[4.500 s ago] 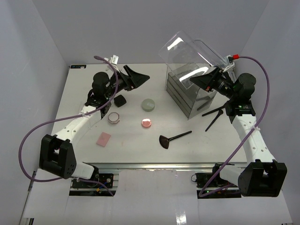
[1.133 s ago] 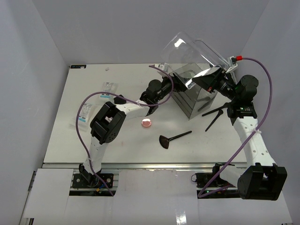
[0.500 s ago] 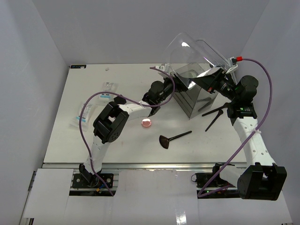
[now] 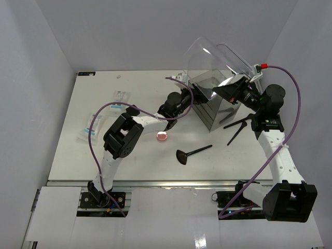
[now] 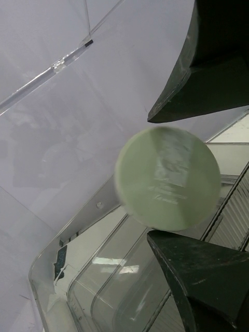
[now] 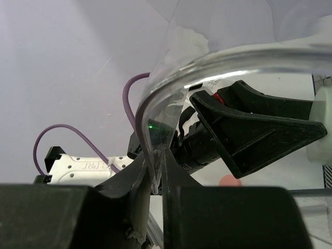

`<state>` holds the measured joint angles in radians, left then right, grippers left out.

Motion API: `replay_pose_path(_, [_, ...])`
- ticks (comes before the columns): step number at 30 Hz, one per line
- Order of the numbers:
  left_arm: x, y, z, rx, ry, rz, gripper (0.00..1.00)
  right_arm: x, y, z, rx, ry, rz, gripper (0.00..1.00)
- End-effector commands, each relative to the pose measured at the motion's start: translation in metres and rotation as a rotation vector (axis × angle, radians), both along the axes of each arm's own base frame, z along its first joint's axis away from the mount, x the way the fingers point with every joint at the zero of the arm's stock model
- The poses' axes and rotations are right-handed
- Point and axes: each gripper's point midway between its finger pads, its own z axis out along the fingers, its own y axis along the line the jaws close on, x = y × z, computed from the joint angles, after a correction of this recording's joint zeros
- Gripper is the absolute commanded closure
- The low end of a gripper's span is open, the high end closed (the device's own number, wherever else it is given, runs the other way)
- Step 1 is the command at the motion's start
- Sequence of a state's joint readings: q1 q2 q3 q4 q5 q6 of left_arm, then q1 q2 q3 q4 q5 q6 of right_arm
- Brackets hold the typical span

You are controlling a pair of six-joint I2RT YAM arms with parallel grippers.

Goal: Organize the makeup

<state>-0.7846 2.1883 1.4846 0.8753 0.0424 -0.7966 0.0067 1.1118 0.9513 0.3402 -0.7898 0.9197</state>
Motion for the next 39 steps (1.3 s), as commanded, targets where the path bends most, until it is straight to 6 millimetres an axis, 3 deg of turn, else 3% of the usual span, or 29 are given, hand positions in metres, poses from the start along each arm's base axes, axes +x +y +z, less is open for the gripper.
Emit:
replay_pose_path(1, [-0.019, -0.013, -0.023, 0.053, 0.044, -0.053, 0.04, -0.022, 0.005, 0.037, 0.013, -0.145, 0.049, 0.86])
replay_pose_path(8, [-0.021, -0.013, -0.024, 0.061, 0.042, -0.058, 0.02, -0.022, 0.006, 0.036, 0.013, -0.141, 0.051, 0.86])
replay_pose_path(14, [-0.028, -0.001, -0.007, 0.063, -0.007, -0.037, 0.02, -0.023, 0.006, 0.035, 0.01, -0.145, 0.053, 0.86])
replay_pose_path(22, [-0.058, 0.048, 0.0, 0.154, -0.06, 0.024, 0.02, -0.024, 0.006, 0.034, 0.009, -0.144, 0.052, 0.86])
replay_pose_path(26, [-0.072, 0.077, -0.016, 0.259, -0.025, 0.071, 0.02, -0.024, 0.005, 0.031, 0.007, -0.139, 0.051, 0.86])
replay_pose_path(29, [-0.086, 0.112, -0.053, 0.451, 0.1, 0.115, 0.02, -0.024, 0.006, 0.03, 0.004, -0.137, 0.052, 0.86])
replay_pose_path(31, [-0.091, 0.135, -0.059, 0.56, 0.161, 0.166, 0.02, -0.025, 0.006, 0.03, 0.004, -0.138, 0.052, 0.86])
replay_pose_path(39, [-0.113, 0.239, -0.132, 1.038, 0.418, 0.281, 0.02, -0.025, 0.006, 0.031, 0.007, -0.142, 0.051, 0.85])
